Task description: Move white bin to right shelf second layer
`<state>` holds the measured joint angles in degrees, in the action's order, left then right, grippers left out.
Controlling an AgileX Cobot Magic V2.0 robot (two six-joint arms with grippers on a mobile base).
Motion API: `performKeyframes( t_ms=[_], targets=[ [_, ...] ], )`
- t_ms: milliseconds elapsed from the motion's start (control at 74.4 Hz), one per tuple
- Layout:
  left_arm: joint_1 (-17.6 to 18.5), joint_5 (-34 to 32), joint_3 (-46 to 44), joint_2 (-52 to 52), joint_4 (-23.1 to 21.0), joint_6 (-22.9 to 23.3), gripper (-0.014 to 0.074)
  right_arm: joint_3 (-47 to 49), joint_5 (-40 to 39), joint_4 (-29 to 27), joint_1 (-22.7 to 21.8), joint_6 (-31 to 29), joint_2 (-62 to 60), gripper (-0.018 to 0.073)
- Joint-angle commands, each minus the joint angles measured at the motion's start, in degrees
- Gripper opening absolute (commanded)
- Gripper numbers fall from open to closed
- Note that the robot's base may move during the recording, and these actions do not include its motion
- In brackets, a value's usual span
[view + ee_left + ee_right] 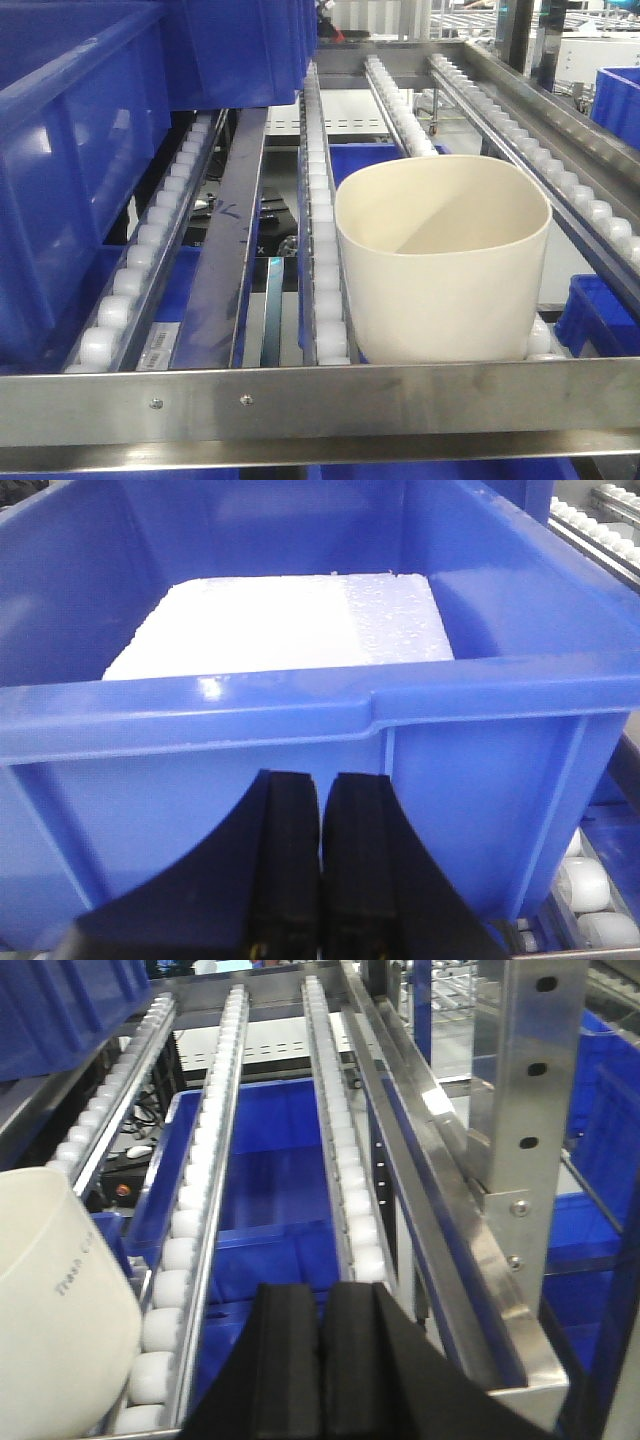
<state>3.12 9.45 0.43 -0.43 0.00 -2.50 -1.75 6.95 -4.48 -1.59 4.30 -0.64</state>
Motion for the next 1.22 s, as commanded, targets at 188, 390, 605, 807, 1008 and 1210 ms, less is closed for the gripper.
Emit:
performKeyframes(
  t_ms=[188, 390, 605, 807, 1008, 1210],
  targets=[
    [0.2, -5.0, 2.1, -0.8, 0.0, 0.3, 0.0085, 1.0, -6.4, 2.9, -0.4, 1.9, -1.1, 0.0052],
    [0.2, -5.0, 2.1, -0.8, 0.0, 0.3, 0.0085, 1.0, -6.4, 2.9, -0.4, 1.9, -1.1, 0.0052],
    [0.2, -5.0, 2.1, -0.8, 0.0, 0.3, 0.0085, 1.0, -6.3, 2.9, -0.4, 1.9, -1.1, 0.0052],
    [0.2, -5.0, 2.1, -0.8, 0.0, 0.3, 0.0085, 1.0, -6.3, 2.9, -0.4, 1.9, -1.1, 0.0052],
    [0.2, -5.0, 2.1, -0.8, 0.0, 0.3, 0.0085, 1.0, -6.3, 2.9, -0.4, 1.9, -1.1, 0.0052],
    [0.2, -5.0, 2.1, -0.8, 0.0, 0.3, 0.0085, 1.0, -6.3, 2.9, -0.4, 1.9, -1.1, 0.0052]
  ],
)
